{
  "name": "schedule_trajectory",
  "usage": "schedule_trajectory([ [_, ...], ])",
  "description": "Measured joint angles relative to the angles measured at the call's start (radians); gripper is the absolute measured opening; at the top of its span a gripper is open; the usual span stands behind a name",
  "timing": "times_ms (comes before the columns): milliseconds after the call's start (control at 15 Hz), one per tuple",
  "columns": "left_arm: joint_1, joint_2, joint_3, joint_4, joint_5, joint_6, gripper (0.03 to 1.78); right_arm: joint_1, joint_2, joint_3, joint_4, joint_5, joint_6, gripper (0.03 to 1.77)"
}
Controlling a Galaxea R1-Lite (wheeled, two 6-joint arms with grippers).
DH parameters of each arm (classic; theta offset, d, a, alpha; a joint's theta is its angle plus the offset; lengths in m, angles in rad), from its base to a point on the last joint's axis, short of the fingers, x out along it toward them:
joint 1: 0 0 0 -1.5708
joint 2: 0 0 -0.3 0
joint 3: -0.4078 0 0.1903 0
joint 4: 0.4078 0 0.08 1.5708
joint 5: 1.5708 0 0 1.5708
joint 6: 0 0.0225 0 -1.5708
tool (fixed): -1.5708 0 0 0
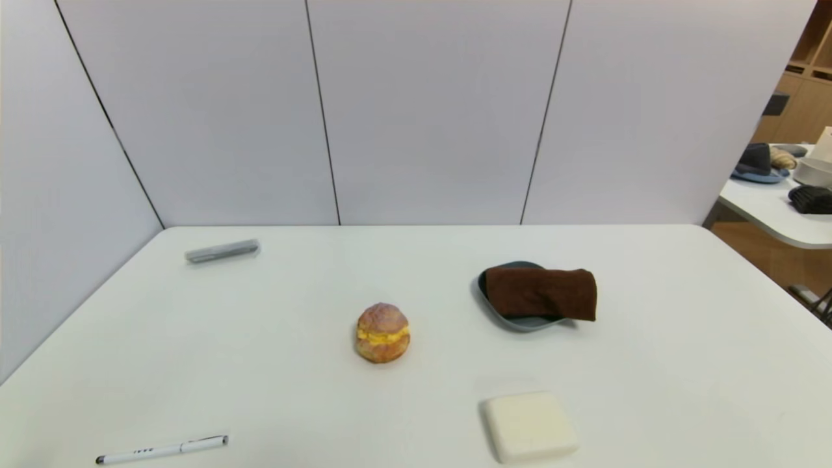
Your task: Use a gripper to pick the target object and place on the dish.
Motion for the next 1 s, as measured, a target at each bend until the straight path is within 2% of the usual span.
schedule_trajectory([
  [133, 0.002, -0.063, 0.072, 0.0, 0.007, -0.014, 1.69, 0.0, 0.0, 0.0, 0.0, 0.0, 0.0, 1.71],
  [200, 0.003, -0.088, 0.1, 0.001, 0.03, -0.039, 1.69, 0.0, 0.0, 0.0, 0.0, 0.0, 0.0, 1.71],
  [400, 0.002, -0.123, 0.147, 0.044, 0.164, -0.099, 1.69, 0.0, 0.0, 0.0, 0.0, 0.001, 0.0, 1.71],
  [1000, 0.001, -0.134, 0.159, 0.041, 0.18, -0.185, 1.69, 0.0, 0.0, 0.0, 0.0, 0.0, 0.0, 1.71],
])
